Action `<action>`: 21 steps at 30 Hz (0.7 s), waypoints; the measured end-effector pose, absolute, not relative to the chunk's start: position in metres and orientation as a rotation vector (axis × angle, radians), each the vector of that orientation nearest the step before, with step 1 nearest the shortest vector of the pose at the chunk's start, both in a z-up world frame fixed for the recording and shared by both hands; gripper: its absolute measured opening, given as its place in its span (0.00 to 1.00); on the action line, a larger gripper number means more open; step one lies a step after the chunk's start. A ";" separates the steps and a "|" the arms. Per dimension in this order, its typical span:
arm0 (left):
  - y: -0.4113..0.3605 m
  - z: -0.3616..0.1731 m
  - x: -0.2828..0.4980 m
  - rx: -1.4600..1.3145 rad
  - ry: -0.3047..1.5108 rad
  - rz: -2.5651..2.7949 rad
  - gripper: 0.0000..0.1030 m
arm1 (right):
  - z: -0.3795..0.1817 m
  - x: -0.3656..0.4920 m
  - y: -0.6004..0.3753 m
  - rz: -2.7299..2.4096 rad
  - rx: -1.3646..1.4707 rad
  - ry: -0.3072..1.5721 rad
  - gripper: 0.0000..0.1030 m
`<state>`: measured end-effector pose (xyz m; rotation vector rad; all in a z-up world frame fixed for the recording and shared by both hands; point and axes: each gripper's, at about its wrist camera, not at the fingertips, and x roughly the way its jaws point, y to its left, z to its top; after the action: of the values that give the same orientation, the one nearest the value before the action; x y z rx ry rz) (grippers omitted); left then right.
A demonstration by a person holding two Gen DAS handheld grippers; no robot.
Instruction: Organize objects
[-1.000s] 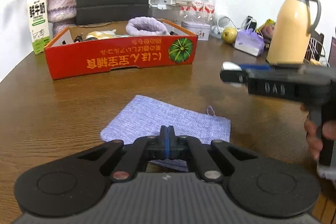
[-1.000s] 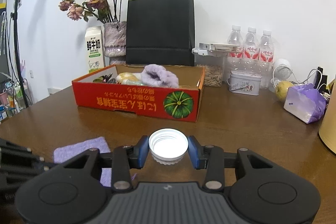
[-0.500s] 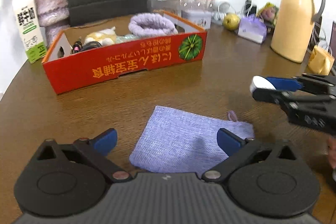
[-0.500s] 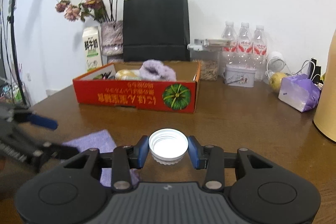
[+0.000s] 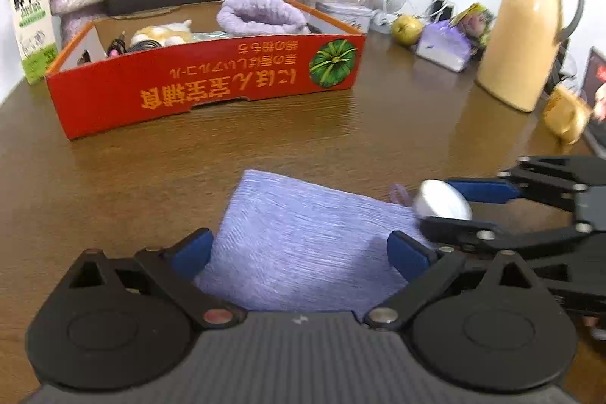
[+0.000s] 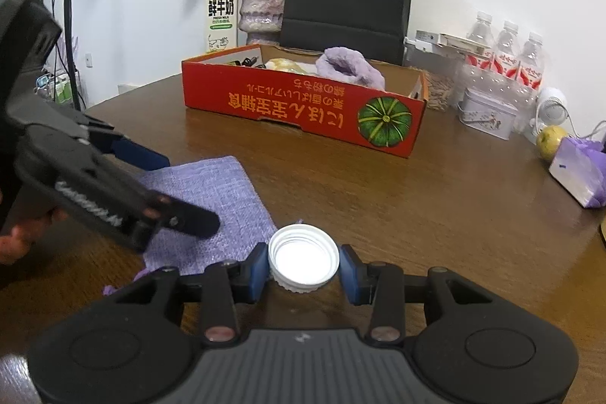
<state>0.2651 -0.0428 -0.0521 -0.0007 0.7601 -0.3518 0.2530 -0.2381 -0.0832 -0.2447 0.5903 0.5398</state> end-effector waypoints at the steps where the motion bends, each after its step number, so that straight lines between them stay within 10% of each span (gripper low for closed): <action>1: -0.042 -0.051 0.263 -0.012 0.761 -0.371 0.97 | -0.083 0.255 -0.237 0.549 -0.242 0.592 0.38; 21: -0.065 -0.058 0.238 0.122 0.705 -0.386 0.83 | -0.084 0.265 -0.234 0.625 -0.191 0.616 0.38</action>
<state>0.2377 -0.0653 -0.0580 0.1221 0.7052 -0.3859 0.2650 -0.2341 -0.0840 -0.1913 0.6159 0.6246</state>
